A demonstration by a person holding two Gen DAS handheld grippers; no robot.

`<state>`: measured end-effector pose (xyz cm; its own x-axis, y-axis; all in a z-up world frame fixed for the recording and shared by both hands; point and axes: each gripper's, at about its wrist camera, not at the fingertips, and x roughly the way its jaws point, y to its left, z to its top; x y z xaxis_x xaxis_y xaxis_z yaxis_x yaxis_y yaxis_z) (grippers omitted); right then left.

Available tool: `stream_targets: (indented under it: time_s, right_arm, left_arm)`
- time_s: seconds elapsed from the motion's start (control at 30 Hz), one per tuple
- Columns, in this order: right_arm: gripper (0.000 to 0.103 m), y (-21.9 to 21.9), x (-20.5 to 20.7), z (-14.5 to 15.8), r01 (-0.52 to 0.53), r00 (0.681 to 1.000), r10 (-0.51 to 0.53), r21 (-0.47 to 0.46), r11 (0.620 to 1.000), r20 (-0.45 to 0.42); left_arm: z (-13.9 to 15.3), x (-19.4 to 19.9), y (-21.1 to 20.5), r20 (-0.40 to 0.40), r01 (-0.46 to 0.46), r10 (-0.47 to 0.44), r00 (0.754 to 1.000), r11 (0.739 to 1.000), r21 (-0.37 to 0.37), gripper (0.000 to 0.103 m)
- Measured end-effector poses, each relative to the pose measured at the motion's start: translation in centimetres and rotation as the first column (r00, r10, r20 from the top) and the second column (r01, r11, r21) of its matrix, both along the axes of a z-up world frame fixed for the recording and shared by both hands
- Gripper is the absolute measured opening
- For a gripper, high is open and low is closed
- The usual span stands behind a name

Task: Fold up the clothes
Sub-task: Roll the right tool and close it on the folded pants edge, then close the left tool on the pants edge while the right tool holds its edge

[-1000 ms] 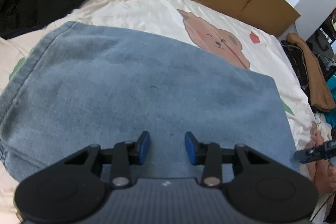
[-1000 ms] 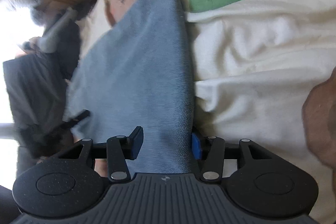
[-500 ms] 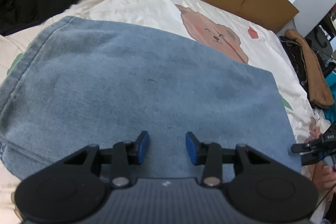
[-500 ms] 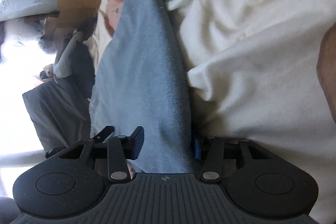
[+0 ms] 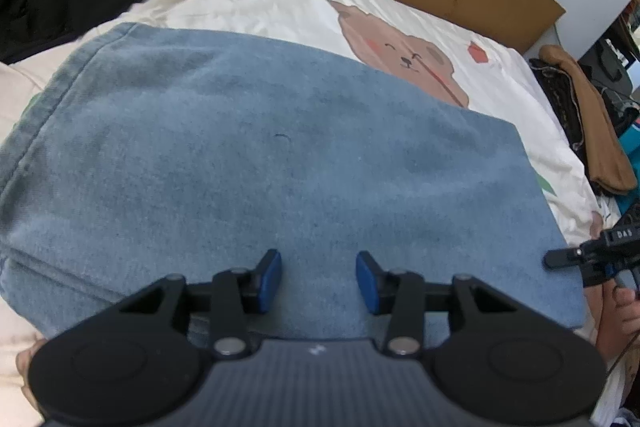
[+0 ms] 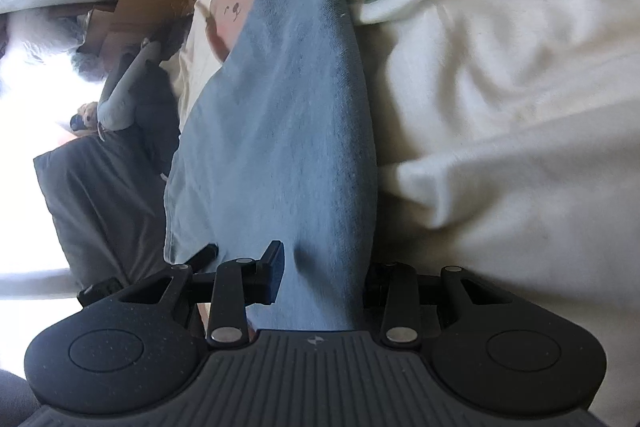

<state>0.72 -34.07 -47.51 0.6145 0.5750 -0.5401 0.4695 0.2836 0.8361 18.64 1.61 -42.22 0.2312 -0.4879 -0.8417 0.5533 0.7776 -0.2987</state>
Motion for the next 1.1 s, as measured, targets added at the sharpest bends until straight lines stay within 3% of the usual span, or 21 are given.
stream_targets:
  time_s: [0.17,0.27,0.53,0.6,0.8,1.1]
  right_arm:
    - [0.033,0.1,0.6,-0.4,-0.003,1.000,0.003,-0.008,1.000,-0.026]
    - [0.025,0.5,1.0,-0.1,-0.037,0.999,0.036,-0.036,0.999,-0.032]
    - [0.023,1.4,1.9,0.9,-0.079,0.996,0.075,-0.108,0.991,-0.040]
    - [0.014,1.6,1.7,1.5,-0.094,0.995,0.090,-0.135,0.986,-0.032]
    - [0.007,1.2,1.8,4.6,-0.144,0.989,0.147,-0.182,0.973,0.003]
    - [0.005,1.2,3.7,9.3,-0.251,0.964,0.266,-0.241,0.938,0.031]
  left_arm:
    - [-0.2,-0.5,0.2,0.003,-0.033,0.033,0.999,0.999,-0.020,0.050]
    - [-0.2,-0.8,0.1,0.007,-0.040,0.040,0.999,0.999,-0.022,0.052]
    - [-0.2,-0.8,0.1,0.008,-0.041,0.041,0.999,0.999,-0.025,0.053]
    - [-0.2,-0.8,0.1,0.007,-0.040,0.040,0.999,0.999,-0.024,0.053]
    - [0.0,-0.9,0.1,0.006,-0.042,0.043,0.999,0.999,-0.026,0.053]
    - [0.5,-1.6,0.6,-0.002,-0.069,0.069,0.998,0.996,-0.054,0.053]
